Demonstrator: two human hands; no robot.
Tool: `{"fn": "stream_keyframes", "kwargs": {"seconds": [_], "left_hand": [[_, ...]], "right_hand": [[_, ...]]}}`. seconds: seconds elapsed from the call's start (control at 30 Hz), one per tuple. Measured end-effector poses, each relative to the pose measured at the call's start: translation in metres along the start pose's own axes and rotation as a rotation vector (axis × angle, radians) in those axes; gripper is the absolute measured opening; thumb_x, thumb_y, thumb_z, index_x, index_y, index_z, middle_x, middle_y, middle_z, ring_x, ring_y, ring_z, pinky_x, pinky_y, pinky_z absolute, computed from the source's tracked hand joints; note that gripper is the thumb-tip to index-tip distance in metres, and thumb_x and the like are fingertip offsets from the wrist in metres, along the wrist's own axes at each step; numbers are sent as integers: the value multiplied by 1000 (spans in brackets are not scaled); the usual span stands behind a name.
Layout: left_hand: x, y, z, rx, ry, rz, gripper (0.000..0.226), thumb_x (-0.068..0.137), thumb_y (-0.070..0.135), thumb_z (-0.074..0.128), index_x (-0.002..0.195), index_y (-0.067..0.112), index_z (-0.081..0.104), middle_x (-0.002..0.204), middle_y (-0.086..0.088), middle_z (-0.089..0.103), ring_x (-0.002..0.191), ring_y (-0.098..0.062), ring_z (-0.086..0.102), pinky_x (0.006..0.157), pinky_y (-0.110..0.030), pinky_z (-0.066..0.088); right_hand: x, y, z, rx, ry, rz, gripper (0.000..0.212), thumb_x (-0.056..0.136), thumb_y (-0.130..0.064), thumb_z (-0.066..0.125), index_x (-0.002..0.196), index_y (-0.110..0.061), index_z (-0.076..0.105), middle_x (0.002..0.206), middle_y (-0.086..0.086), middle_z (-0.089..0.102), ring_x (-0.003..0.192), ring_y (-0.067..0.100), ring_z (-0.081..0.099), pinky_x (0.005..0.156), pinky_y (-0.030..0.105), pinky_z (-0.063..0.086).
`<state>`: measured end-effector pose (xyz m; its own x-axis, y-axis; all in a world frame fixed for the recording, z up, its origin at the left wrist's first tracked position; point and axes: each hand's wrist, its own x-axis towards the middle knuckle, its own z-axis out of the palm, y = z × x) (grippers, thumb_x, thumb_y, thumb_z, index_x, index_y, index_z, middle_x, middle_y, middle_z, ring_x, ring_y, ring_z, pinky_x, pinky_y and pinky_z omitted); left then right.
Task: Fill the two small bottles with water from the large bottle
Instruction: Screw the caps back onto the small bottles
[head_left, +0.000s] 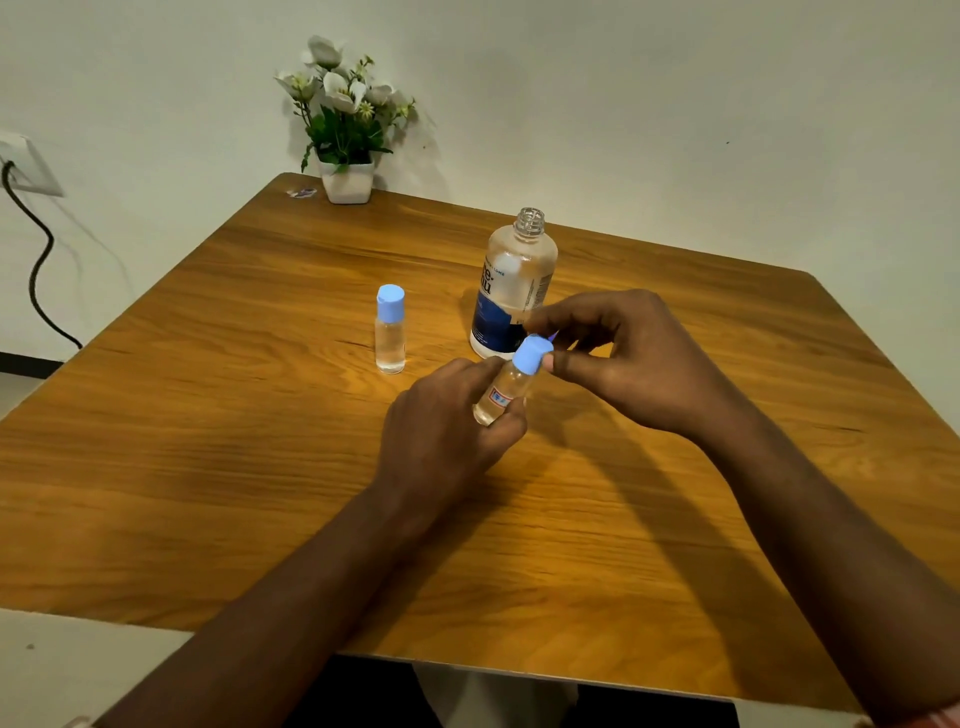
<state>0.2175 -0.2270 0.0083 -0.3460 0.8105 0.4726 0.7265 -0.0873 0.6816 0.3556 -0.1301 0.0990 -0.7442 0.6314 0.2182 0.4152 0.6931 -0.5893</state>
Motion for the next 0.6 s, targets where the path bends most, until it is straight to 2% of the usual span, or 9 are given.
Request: {"fn": "stream_keyframes", "kwargs": {"seconds": [0.1,0.2,0.27,0.33,0.43,0.53,0.6], "left_hand": [[0,0,0,12,0,10,33,81,35,63,109,20,67,83,2,65,72,-16,61,61,-41,53],[-1,0,0,10,-8,19,32,82,35,63,109,19,67,83,1,65,72,-16,61,61,-41,53],[-1,0,0,-4,-7,13,32,81,36,62,108,19,67,83,1,65,73,-17,61,62,-42,53],[-1,1,0,-19,-4,5,31,81,34,65,109,20,67,83,1,65,74,-17,61,63,-42,53],[-1,1,0,-19,-2,-3,31,81,37,63,107,21,67,84,2,66,74,-17,62,63,-42,53],[-1,2,0,-19,-12,3,34,80,38,61,107,20,67,85,1,66,75,-17,62,63,-42,53],[-1,2,0,-11,-11,9,32,80,38,61,105,19,67,83,1,65,73,-18,61,62,-42,53]], "right_hand": [[0,2,3,12,30,11,17,81,-23,75,97,-21,73,86,-10,70,76,4,63,66,23,51],[0,4,6,8,86,20,22,78,-35,76,93,-20,71,83,-7,69,73,5,61,60,21,48],[0,4,5,25,97,20,28,80,-31,74,105,-21,68,97,-9,68,81,2,62,67,21,52],[-1,4,1,58,50,14,36,82,-15,73,117,-20,65,110,-8,67,91,4,63,75,28,55],[-2,3,0,83,-11,0,37,81,-3,72,114,-20,68,105,-9,69,90,4,64,78,28,55],[-3,5,4,85,15,8,29,79,-15,77,107,-22,71,94,-11,70,82,5,64,75,30,55],[-2,6,6,97,45,15,33,76,-24,80,107,-21,70,90,-7,70,79,8,64,71,30,54]]}}
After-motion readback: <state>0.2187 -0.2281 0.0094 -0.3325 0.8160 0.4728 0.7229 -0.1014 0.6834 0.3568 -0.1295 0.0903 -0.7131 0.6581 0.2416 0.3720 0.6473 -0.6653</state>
